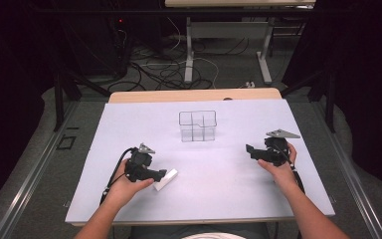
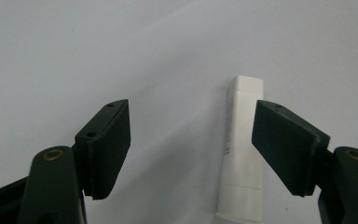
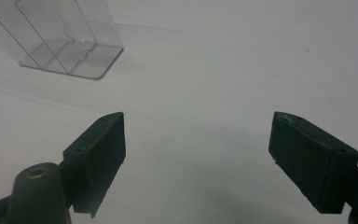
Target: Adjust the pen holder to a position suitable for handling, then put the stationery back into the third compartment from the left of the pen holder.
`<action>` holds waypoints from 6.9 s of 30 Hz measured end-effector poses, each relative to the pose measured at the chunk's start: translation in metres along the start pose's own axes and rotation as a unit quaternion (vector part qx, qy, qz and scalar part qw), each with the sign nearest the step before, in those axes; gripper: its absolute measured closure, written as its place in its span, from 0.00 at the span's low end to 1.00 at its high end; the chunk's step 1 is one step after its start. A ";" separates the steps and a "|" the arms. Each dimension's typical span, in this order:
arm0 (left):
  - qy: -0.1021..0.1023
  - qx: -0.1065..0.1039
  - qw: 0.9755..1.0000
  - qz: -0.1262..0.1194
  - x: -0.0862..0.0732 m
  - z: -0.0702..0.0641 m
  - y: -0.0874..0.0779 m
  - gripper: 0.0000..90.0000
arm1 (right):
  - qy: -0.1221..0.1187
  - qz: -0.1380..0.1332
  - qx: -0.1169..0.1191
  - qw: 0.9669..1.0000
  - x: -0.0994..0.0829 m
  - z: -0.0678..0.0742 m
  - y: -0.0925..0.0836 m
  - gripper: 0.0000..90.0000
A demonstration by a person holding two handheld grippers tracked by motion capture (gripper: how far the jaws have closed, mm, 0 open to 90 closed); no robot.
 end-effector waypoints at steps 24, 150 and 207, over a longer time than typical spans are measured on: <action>0.001 -0.015 0.998 0.053 -0.004 -0.009 0.003 0.43 | -0.007 0.002 0.002 1.000 -0.001 0.002 0.002 0.20; -0.034 -0.098 0.987 0.119 0.001 -0.024 -0.002 0.75 | -0.298 0.011 0.126 0.946 0.007 0.082 -0.008 0.34; -0.020 -0.146 0.979 0.140 0.044 -0.065 0.024 0.75 | -0.720 -0.048 0.192 0.665 -0.033 0.171 -0.012 0.50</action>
Point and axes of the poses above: each handheld gripper's, and its own axes: y roughly forward along the jaws, x roughly out of its top, z roughly to its left, the point moved 1 cm from there along y, roughly forward along the jaws, and after that the axes turned 7 degrees about -z, right-handed, at the moved point
